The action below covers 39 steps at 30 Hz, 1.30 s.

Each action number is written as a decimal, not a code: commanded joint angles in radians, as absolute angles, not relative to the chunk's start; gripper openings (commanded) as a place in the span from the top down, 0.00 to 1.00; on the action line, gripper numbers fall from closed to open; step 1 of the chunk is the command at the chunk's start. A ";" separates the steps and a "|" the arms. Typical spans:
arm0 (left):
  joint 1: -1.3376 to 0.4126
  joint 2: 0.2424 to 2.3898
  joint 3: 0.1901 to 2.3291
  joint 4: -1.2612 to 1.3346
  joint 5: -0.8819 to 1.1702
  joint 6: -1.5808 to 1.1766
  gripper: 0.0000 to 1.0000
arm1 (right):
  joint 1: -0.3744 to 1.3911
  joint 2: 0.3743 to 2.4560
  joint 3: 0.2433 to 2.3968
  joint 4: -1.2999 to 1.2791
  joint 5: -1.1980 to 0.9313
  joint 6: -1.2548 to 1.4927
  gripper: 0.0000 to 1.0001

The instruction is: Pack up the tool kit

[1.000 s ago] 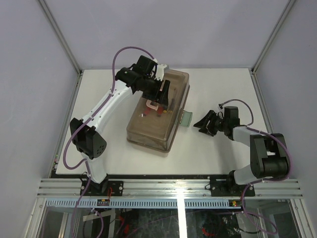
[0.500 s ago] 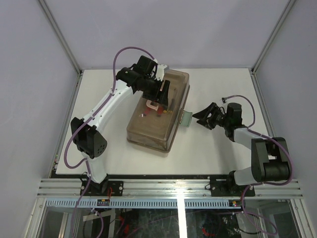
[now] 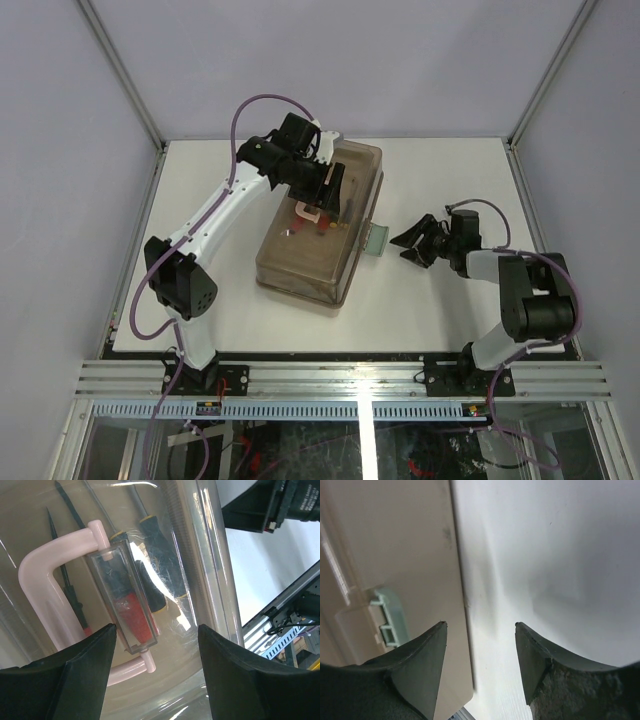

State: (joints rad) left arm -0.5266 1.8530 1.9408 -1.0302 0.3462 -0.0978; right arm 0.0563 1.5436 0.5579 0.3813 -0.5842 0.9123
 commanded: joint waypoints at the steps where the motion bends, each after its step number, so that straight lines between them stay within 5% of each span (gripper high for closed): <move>1: -0.557 1.876 1.971 -1.040 0.363 -0.089 0.36 | 0.072 1.651 0.646 0.447 -0.608 0.911 0.37; 16: -0.568 1.882 1.978 -1.043 0.355 -0.078 0.36 | 0.191 1.884 0.660 1.141 -0.849 1.293 0.40; 39: -0.579 1.904 1.993 -1.048 0.358 -0.074 0.37 | 0.191 1.881 0.512 1.581 -0.898 1.551 0.43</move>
